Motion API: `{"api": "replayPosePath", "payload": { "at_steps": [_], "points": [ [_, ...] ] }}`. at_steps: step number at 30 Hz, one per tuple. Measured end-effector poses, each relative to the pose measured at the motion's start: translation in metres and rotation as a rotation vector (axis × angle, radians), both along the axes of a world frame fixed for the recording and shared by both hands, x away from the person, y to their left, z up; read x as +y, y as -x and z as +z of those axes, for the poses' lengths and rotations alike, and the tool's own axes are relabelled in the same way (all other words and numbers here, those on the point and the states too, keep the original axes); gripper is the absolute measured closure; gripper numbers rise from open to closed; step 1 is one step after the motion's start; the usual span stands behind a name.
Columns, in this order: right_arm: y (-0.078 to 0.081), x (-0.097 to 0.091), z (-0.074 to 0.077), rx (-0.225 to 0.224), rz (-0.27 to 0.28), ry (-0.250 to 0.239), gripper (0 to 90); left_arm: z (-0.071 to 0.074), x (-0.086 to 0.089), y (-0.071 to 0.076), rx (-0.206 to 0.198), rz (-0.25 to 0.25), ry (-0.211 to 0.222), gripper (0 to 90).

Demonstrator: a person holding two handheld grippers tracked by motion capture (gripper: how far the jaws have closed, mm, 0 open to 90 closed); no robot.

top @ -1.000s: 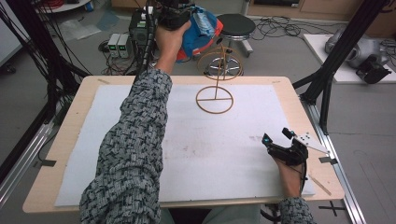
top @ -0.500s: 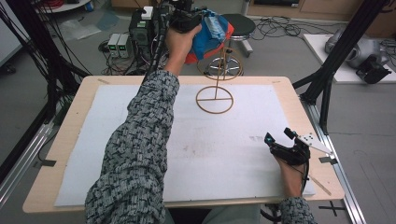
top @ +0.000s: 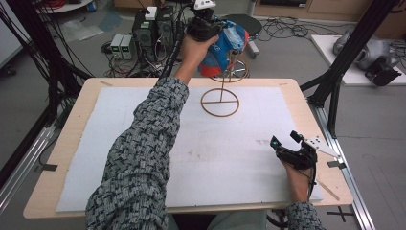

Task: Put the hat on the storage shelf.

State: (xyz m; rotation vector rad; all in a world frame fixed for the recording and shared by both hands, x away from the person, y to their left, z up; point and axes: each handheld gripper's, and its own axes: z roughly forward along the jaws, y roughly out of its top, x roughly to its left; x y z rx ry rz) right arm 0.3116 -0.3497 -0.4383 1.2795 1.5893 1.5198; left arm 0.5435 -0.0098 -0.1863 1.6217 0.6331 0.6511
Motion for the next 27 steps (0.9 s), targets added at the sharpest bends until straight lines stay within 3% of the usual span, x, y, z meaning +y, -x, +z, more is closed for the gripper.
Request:
{"api": "replayPosePath", "payload": {
  "at_steps": [8, 19, 27],
  "points": [
    [0.000, 0.000, 0.000, 0.005, 0.003, 0.003, 8.0, -0.006, -0.017, 0.006, 0.001, -0.062, -0.061, 88.6],
    [-0.001, 0.000, 0.000, 0.009, 0.001, 0.006, 8.0, -0.005, -0.030, 0.017, -0.003, -0.123, -0.085, 88.6],
    [-0.001, 0.000, -0.001, 0.009, 0.003, 0.005, 8.0, -0.012, -0.041, 0.021, 0.011, -0.148, -0.164, 88.5]
  ]
}}
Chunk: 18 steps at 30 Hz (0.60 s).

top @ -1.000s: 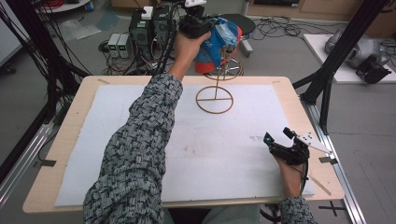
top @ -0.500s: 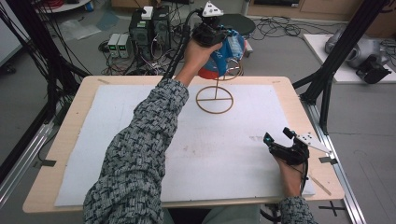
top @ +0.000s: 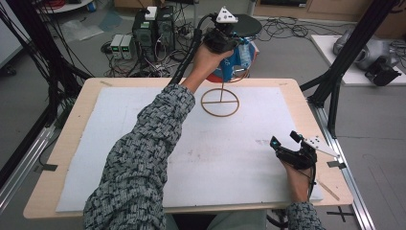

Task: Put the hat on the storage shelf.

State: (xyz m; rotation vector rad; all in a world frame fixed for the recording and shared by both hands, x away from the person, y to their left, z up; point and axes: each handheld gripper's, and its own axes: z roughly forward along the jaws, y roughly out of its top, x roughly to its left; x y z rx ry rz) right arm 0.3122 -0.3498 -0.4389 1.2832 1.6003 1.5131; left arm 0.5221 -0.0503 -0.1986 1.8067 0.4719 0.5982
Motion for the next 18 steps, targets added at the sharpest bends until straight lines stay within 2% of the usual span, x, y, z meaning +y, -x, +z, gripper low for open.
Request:
{"api": "replayPosePath", "payload": {
  "at_steps": [2, 5, 9, 11, 13, 16, 18],
  "points": [
    [0.000, 0.000, 0.000, 0.000, 0.001, 0.000, 8.0, -0.002, -0.003, 0.001, -0.013, -0.002, -0.022, 88.5],
    [0.000, 0.000, 0.000, 0.000, 0.000, 0.001, 8.0, -0.006, -0.008, 0.002, -0.005, -0.013, -0.033, 88.5],
    [0.000, 0.000, 0.000, 0.001, 0.000, 0.000, 8.0, -0.013, -0.015, 0.003, -0.004, -0.024, -0.072, 88.4],
    [0.000, 0.000, 0.000, 0.000, 0.000, 0.000, 8.0, -0.016, -0.019, 0.004, -0.023, -0.022, -0.107, 88.4],
    [0.000, 0.000, 0.000, 0.002, 0.000, 0.000, 8.0, -0.018, -0.020, 0.002, -0.030, -0.014, -0.123, 88.4],
    [0.000, -0.001, 0.000, 0.004, -0.001, -0.001, 8.0, -0.022, -0.019, -0.001, -0.026, 0.001, -0.143, 88.3],
    [0.000, -0.001, -0.001, 0.003, -0.001, 0.002, 8.0, -0.024, -0.019, -0.002, -0.021, 0.000, -0.140, 88.4]
  ]
}}
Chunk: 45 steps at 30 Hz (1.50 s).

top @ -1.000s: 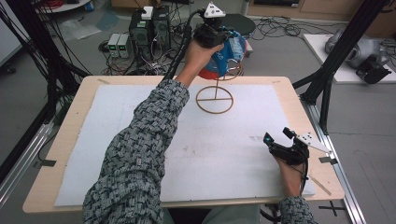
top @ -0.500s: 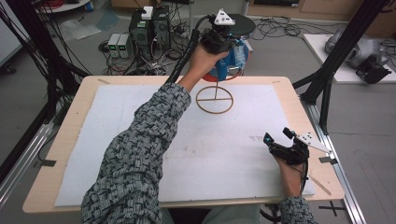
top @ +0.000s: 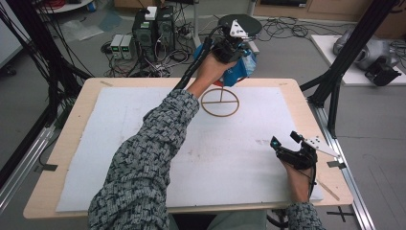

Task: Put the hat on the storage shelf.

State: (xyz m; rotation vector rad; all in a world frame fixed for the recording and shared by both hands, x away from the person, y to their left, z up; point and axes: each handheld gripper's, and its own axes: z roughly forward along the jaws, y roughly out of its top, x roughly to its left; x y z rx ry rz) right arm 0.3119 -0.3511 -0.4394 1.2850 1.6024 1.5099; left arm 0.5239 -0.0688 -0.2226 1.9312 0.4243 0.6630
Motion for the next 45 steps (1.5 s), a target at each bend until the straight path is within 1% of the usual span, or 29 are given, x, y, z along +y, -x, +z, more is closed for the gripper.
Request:
{"api": "replayPosePath", "payload": {
  "at_steps": [1, 4, 6, 7, 8, 9, 12, 16, 18, 24, 27, 29, 31, 34, 37, 42, 45],
  "points": [
    [0.000, 0.000, 0.000, 0.000, -0.001, -0.001, 8.0, 0.000, 0.000, 0.000, -0.002, 0.000, 0.000, 88.4],
    [0.000, 0.000, 0.000, 0.004, -0.002, -0.005, 8.0, 0.003, 0.001, 0.001, 0.000, 0.002, 0.025, 88.4],
    [-0.001, 0.000, -0.001, 0.000, 0.000, -0.004, 8.0, 0.004, 0.001, 0.003, -0.005, -0.005, 0.025, 88.5],
    [-0.001, 0.000, -0.001, 0.002, 0.001, -0.007, 8.0, 0.005, 0.001, 0.004, -0.005, -0.012, 0.021, 88.5],
    [-0.001, 0.000, -0.001, 0.000, 0.001, -0.005, 8.0, 0.007, 0.001, 0.006, -0.005, -0.023, 0.030, 88.5],
    [-0.001, 0.001, -0.001, 0.002, 0.000, -0.007, 8.0, 0.008, 0.001, 0.007, -0.004, -0.026, 0.032, 88.5],
    [-0.001, 0.001, 0.000, 0.005, -0.001, -0.004, 8.0, 0.011, 0.000, 0.011, -0.001, -0.042, 0.057, 88.5],
    [-0.001, 0.001, 0.000, 0.004, 0.001, -0.005, 8.0, 0.013, -0.003, 0.015, -0.005, -0.061, 0.058, 88.5],
    [-0.001, 0.002, 0.000, 0.005, 0.002, -0.007, 8.0, 0.012, -0.004, 0.015, -0.010, -0.061, 0.045, 88.5],
    [-0.001, 0.001, 0.000, 0.004, 0.002, -0.006, 8.0, 0.002, -0.006, 0.007, -0.010, -0.044, -0.003, 88.4],
    [-0.001, 0.001, -0.001, 0.006, 0.003, -0.006, 8.0, -0.001, -0.005, 0.004, -0.008, -0.044, -0.006, 88.3],
    [-0.001, 0.001, -0.001, 0.006, 0.003, -0.007, 8.0, -0.003, -0.006, 0.003, -0.027, -0.039, -0.029, 88.2],
    [-0.001, 0.001, -0.001, 0.006, 0.002, -0.007, 8.0, -0.005, -0.005, 0.001, -0.033, -0.032, -0.043, 88.0],
    [-0.001, 0.001, -0.001, 0.005, 0.002, -0.008, 8.0, -0.009, -0.003, -0.002, -0.022, -0.017, -0.063, 87.6],
    [-0.001, 0.001, -0.001, 0.006, 0.004, -0.007, 8.0, -0.010, -0.003, -0.002, -0.024, -0.016, -0.082, 84.3],
    [-0.001, 0.001, -0.001, 0.006, 0.003, -0.008, 8.0, -0.010, -0.002, -0.002, -0.028, -0.016, -0.077, 78.2],
    [-0.002, 0.001, -0.001, 0.004, 0.003, -0.006, 8.0, -0.010, -0.001, -0.002, -0.021, -0.016, -0.090, 76.5]
  ]
}}
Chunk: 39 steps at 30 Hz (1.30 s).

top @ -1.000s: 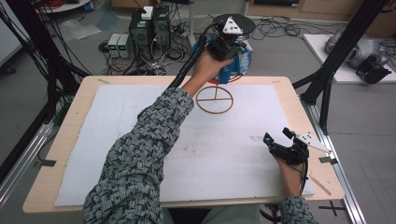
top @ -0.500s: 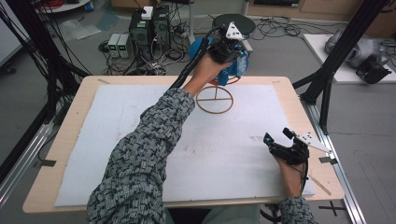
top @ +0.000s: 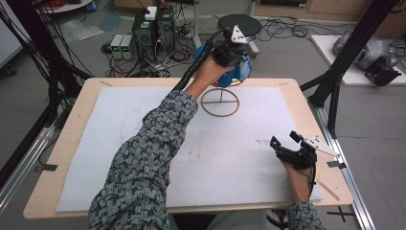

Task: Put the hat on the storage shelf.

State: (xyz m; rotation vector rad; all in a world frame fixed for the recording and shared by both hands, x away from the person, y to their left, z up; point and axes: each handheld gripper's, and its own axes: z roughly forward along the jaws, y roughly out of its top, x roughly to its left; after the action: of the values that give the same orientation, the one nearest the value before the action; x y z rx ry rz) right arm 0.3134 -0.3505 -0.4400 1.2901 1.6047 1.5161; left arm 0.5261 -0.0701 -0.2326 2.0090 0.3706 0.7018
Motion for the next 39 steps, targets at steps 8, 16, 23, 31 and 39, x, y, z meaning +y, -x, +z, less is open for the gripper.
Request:
{"api": "replayPosePath", "payload": {
  "at_steps": [8, 16, 23, 31, 39],
  "points": [
    [-0.001, 0.000, 0.000, -0.004, 0.001, 0.002, 8.0, 0.004, 0.002, 0.003, -0.009, -0.016, 0.012, 68.4],
    [-0.002, 0.001, 0.000, -0.004, 0.001, -0.001, 8.0, 0.010, 0.013, 0.006, -0.002, -0.009, 0.016, 63.2],
    [-0.004, 0.004, 0.000, -0.004, 0.008, 0.002, 8.0, 0.018, 0.032, 0.013, -0.014, 0.000, -0.002, 59.7],
    [-0.006, 0.008, 0.001, -0.005, 0.016, 0.002, 8.0, 0.028, 0.058, 0.022, -0.023, 0.024, -0.024, 57.7],
    [-0.009, 0.011, 0.001, -0.008, 0.022, 0.011, 8.0, 0.026, 0.087, 0.030, -0.069, 0.076, -0.073, 56.0]
  ]
}}
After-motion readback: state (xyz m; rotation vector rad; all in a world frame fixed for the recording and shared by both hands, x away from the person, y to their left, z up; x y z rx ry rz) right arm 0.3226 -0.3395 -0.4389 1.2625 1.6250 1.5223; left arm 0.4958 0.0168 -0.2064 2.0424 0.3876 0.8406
